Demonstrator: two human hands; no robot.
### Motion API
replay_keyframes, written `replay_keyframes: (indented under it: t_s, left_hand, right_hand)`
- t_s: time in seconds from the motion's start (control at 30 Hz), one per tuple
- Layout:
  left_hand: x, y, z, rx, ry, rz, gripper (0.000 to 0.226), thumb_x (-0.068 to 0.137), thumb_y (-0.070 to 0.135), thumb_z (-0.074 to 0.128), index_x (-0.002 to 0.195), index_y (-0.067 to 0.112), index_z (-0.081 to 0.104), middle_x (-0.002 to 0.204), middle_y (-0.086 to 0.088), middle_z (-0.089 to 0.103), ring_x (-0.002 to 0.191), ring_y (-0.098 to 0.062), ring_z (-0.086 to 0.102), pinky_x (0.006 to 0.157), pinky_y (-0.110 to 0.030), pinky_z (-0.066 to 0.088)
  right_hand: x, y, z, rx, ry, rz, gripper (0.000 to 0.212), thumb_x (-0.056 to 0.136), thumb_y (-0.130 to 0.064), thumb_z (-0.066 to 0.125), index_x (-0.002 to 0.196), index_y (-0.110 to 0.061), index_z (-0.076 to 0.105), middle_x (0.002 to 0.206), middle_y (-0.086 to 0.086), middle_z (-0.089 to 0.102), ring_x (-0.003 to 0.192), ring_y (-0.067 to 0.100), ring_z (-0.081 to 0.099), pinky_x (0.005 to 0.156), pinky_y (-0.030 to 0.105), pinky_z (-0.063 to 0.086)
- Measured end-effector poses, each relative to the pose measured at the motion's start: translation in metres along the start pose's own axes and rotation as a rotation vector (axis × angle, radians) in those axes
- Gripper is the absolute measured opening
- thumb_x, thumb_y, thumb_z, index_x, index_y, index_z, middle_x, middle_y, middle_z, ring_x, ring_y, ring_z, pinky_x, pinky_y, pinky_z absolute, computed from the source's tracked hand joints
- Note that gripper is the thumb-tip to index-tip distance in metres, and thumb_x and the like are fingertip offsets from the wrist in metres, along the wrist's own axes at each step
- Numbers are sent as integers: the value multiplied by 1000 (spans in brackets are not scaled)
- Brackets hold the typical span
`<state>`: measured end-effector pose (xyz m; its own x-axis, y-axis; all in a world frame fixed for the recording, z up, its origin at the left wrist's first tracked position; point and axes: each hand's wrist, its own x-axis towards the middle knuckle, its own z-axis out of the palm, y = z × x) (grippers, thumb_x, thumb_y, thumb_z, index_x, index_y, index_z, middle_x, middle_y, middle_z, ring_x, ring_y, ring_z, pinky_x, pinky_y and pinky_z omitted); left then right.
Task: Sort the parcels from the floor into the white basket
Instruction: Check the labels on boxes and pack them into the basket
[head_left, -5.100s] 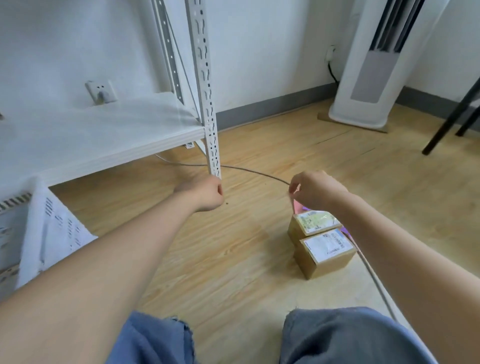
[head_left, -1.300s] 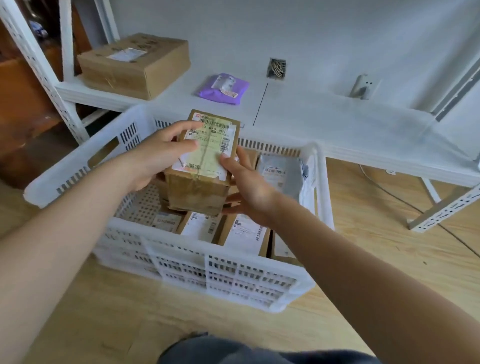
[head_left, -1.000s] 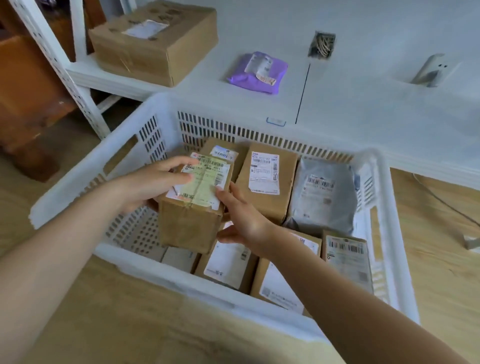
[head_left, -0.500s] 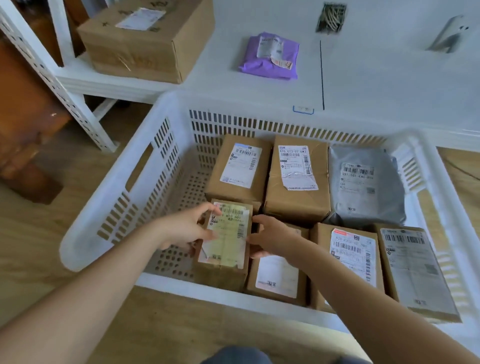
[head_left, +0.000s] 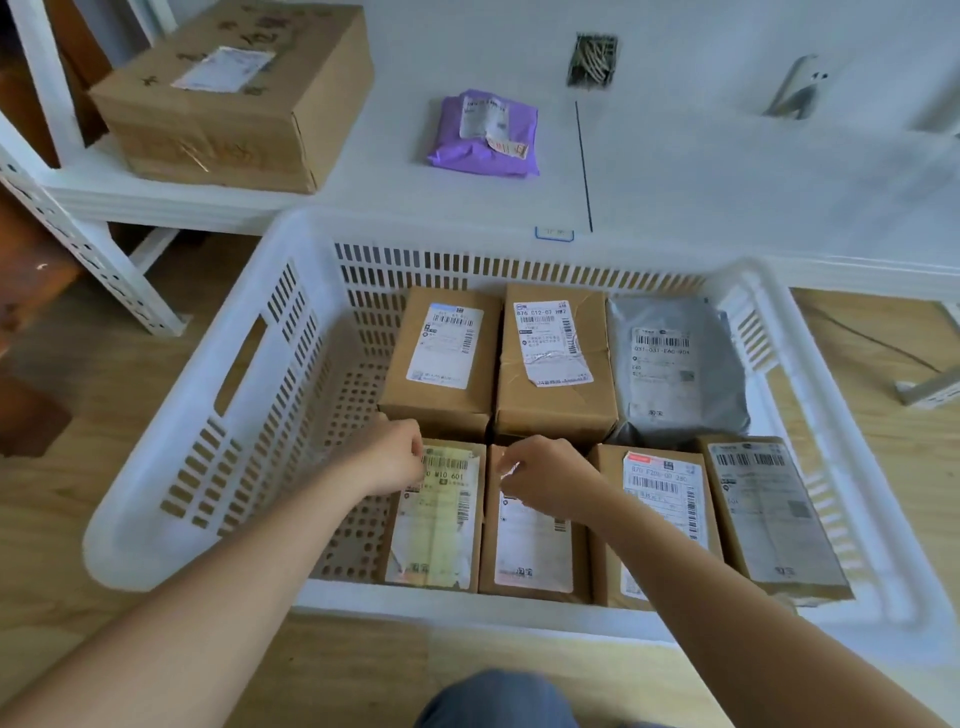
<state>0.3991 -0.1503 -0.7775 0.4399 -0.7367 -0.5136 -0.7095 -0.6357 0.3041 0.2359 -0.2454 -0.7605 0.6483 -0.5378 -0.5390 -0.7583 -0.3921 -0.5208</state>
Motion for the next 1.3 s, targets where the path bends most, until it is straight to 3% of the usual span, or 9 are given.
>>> replay_keyframes:
  t_s: [0.17, 0.27, 0.43, 0.53, 0.63, 0.73, 0.87, 1.0, 1.3]
  left_hand:
    - [4, 27, -3, 59, 119, -6, 1, 85, 23, 53, 85, 25, 53, 101, 2, 56, 83, -15, 54, 66, -27, 43]
    - [9, 44, -12, 13, 106, -16, 8, 84, 24, 53, 78, 20, 54, 84, -1, 60, 69, -19, 54, 62, -28, 40]
    - [-11, 87, -57, 9, 105, -32, 15, 83, 29, 54, 79, 17, 62, 85, -1, 64, 75, -20, 59, 64, -28, 45]
    - [-44, 127, -105, -13, 107, 23, 13, 85, 28, 53, 74, 24, 57, 84, 1, 57, 74, -19, 56, 68, -28, 47]
    - [-81, 164, -163, 6, 170, 52, 19, 87, 29, 50, 71, 22, 58, 76, 5, 58, 62, -12, 53, 52, -24, 39]
    - [-123, 194, -219, 22, 153, 30, 33, 87, 29, 51, 56, 18, 46, 56, -1, 46, 51, -14, 46, 48, -23, 35]
    - [-184, 225, -289, 50, 112, -21, 30, 86, 29, 49, 62, 11, 47, 58, -8, 45, 54, -20, 48, 48, -24, 30]
    - [-240, 252, -351, 100, 120, 18, 33, 85, 41, 53, 94, 11, 63, 88, -9, 65, 84, -26, 63, 58, -25, 40]
    - [-335, 311, -429, 206, 203, 32, 24, 86, 34, 47, 96, 16, 61, 92, -2, 60, 80, -22, 55, 64, -25, 38]
  right_hand:
    - [-12, 19, -26, -111, 68, 26, 21, 87, -22, 50, 95, -9, 65, 98, 9, 65, 89, 24, 61, 71, 28, 47]
    - [-20, 24, -48, -153, 75, 27, 21, 87, -20, 49, 72, -7, 58, 75, 7, 57, 70, 21, 54, 63, 26, 45]
    - [-55, 18, -115, -246, 58, 37, 30, 89, -27, 48, 98, -4, 65, 99, 12, 65, 87, 25, 60, 74, 30, 47]
    - [-86, -1, -164, -303, 59, 29, 27, 87, -30, 51, 83, -6, 63, 92, 10, 65, 88, 26, 62, 76, 32, 51]
    - [-121, -31, -216, -324, 85, 40, 31, 85, -34, 55, 65, -11, 50, 73, 3, 56, 76, 22, 57, 68, 27, 48]
    - [-166, -63, -265, -321, 117, 72, 29, 85, -38, 55, 86, -11, 64, 80, 2, 53, 74, 19, 54, 58, 23, 42]
    - [-230, -104, -326, -352, 129, 85, 32, 85, -37, 54, 66, -12, 56, 66, 0, 50, 73, 22, 52, 52, 21, 35]
    - [-289, -143, -380, -346, 150, 87, 26, 83, -36, 54, 77, -13, 64, 74, 3, 59, 76, 22, 58, 66, 26, 44]
    - [-399, -175, -457, -306, 244, 154, 33, 84, -37, 53, 59, -16, 49, 66, 0, 54, 64, 19, 54, 56, 23, 39]
